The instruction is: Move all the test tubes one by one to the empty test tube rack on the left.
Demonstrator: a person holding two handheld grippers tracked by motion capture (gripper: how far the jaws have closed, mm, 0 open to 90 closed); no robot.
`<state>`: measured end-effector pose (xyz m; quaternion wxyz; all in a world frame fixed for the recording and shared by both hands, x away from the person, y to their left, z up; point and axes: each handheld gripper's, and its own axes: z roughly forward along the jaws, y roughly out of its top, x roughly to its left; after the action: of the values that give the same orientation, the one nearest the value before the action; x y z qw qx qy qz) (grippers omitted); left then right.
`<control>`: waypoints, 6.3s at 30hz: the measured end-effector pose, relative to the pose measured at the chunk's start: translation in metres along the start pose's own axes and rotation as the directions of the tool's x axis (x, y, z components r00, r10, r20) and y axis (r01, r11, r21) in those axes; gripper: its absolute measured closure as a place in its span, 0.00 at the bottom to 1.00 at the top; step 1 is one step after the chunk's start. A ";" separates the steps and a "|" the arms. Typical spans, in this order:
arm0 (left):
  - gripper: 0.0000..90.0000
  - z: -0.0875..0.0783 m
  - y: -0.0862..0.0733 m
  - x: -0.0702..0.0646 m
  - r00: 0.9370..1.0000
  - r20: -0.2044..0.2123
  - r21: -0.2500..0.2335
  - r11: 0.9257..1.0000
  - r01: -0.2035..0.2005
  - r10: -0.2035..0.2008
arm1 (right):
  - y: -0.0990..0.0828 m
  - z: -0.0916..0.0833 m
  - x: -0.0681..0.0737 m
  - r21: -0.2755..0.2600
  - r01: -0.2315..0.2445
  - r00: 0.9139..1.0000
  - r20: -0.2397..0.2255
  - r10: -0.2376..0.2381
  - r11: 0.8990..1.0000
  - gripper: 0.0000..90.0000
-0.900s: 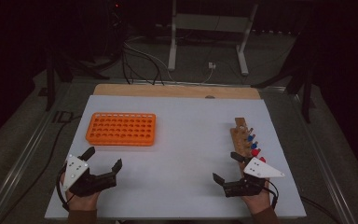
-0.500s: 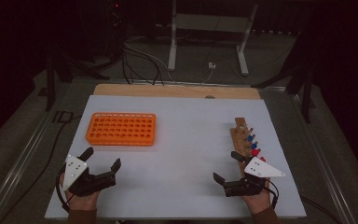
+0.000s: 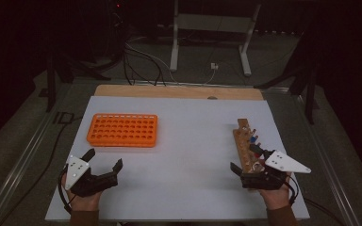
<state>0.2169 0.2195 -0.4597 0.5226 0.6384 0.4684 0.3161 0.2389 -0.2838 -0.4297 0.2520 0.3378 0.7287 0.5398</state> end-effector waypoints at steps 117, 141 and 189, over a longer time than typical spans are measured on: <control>0.58 0.125 0.049 -0.169 0.820 0.558 0.071 0.977 -0.199 0.127 | 0.064 0.074 0.040 0.106 0.007 0.981 -0.194 0.014 0.994 0.78; 0.84 0.126 0.051 -0.154 0.853 0.491 0.055 0.970 -0.236 0.180 | 0.043 0.052 0.017 0.090 -0.063 0.993 -0.097 0.072 0.994 0.15; 0.84 0.154 0.033 -0.042 0.984 0.117 0.098 0.985 -0.145 0.133 | 0.015 0.007 -0.016 0.066 -0.110 0.993 0.058 0.106 0.992 0.00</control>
<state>0.3483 0.1226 -0.4632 0.4897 0.7128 0.4093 0.2910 0.2578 -0.2893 -0.4173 0.2303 0.3999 0.7204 0.5177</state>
